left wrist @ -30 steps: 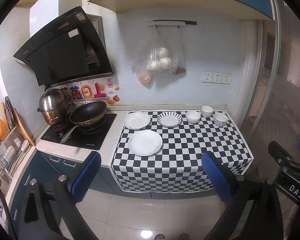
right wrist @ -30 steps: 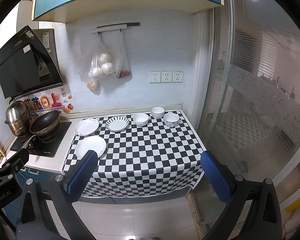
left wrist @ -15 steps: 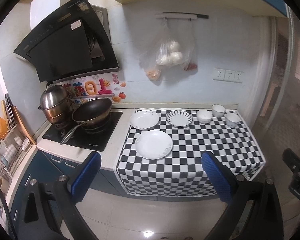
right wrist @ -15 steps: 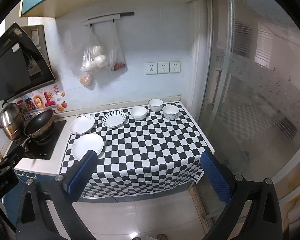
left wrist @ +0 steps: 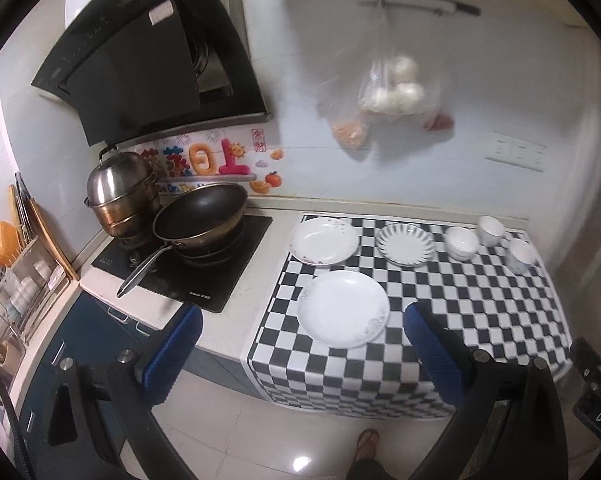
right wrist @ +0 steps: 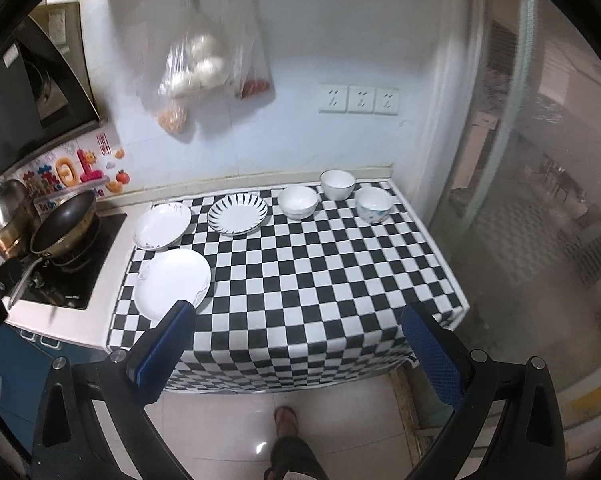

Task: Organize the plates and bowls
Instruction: 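Reach both grippers to the grey-floral white plate and grip its rim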

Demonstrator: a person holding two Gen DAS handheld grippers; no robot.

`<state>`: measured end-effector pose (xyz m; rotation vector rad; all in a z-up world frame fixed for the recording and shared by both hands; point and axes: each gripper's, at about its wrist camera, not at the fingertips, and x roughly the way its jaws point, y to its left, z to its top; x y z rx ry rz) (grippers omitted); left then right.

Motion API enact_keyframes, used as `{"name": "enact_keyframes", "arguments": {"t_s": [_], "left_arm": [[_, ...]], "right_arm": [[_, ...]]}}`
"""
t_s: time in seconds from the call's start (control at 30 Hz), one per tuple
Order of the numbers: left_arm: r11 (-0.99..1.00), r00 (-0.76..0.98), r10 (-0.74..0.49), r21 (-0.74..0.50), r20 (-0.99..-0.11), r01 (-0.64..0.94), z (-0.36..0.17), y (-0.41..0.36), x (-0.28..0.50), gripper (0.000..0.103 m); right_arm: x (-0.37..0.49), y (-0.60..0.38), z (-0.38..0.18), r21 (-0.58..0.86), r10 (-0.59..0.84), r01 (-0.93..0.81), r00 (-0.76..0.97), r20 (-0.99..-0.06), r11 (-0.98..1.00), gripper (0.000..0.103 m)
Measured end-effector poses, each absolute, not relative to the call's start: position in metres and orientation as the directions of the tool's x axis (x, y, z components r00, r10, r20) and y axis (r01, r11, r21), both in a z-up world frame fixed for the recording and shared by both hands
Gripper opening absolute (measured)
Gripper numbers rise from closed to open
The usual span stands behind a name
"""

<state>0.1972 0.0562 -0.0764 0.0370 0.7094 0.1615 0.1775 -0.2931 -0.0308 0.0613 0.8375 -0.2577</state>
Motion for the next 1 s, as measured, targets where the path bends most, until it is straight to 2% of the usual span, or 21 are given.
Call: {"name": "enact_keyframes", "arguments": {"t_s": [0.2,0.57,0.9,1.0], "left_arm": [[0.974,0.682,0.218,0.114,-0.698,-0.194,-0.115,0.06,0.28,0.103],[0.962,0.488,0.258,0.177,-0.834,-0.207,-0.215,0.06,0.425,0.103],[0.964,0.336,0.24,0.182,-0.911,-0.196,-0.301,0.088,0.492,0.099],[0.971,0.275,0.199,0.15,-0.941,-0.187,-0.327,0.101,0.504,0.09]], "right_arm": [[0.282,-0.291,-0.09,-0.059,-0.167,0.2,0.583,-0.795,0.978,0.103],[0.479,-0.273,-0.244,-0.009,-0.016,0.022,0.355,-0.935,1.0,0.103],[0.551,-0.235,-0.331,0.068,0.082,-0.078,0.189,-0.979,0.995,0.103],[0.561,-0.227,-0.354,0.119,0.129,-0.083,0.124,-0.984,0.989,0.103]]}}
